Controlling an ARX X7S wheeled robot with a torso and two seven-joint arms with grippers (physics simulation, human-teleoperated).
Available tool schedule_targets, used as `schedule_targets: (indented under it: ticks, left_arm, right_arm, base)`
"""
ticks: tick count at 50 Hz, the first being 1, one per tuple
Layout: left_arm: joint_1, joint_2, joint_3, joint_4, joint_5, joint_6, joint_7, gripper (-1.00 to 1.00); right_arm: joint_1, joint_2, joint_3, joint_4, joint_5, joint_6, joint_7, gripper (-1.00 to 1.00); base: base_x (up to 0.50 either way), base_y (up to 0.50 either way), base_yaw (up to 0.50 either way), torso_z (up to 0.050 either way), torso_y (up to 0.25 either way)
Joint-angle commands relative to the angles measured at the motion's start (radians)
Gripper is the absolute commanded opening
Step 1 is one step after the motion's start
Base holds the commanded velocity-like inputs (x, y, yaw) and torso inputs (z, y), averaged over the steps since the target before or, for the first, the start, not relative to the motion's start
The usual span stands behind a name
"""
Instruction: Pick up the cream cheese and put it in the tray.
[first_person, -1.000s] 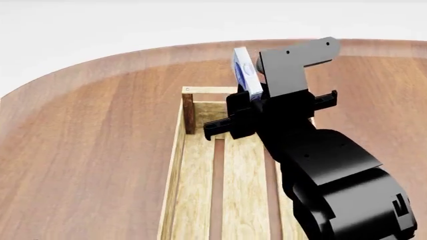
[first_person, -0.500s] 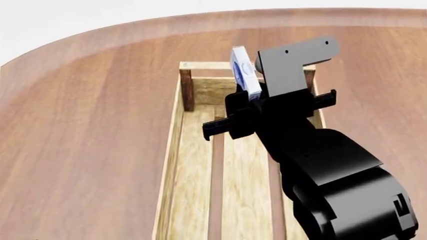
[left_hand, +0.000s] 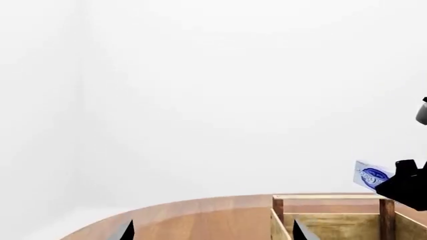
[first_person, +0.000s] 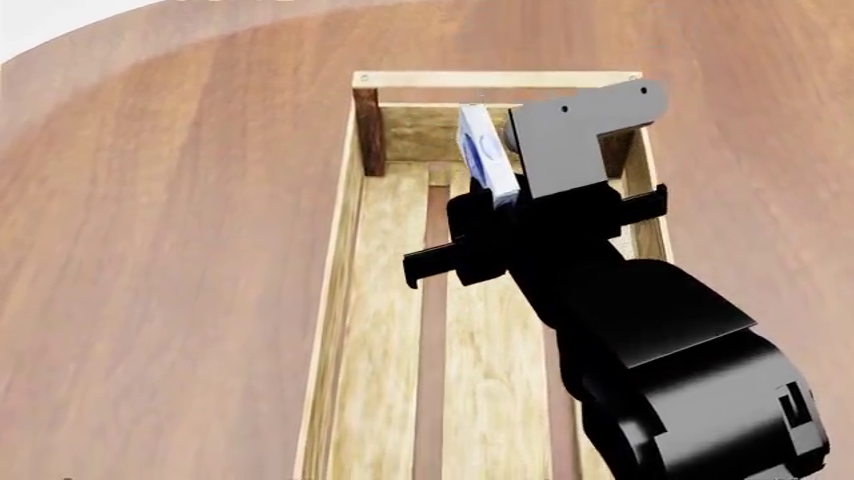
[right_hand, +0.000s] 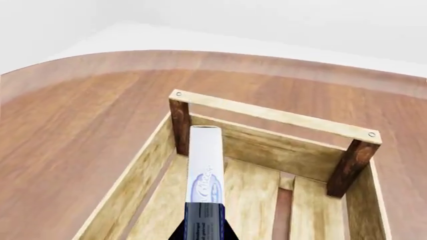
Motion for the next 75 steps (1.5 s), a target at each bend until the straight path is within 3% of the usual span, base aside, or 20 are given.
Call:
schedule_targets:
  ticks: [1,75]
  left_arm:
    - [-0.001,0.0,-0.001,-0.001,-0.003,-0.001,-0.003,1.0]
    - [-0.003,-0.006,0.006,-0.006,0.003,0.009,-0.017,1.0]
  right_arm:
    - [0.015,-0.004,-0.015,0.031,-0.014,0.002,-0.015,-1.0]
    - [0.013,0.01,-0.048,0.05,-0.006,0.005,-0.019,-1.0]
  base:
    - [0.0,0.0,0.0,0.0,-0.107]
    - [0.0,0.0,0.0,0.0,-0.109]
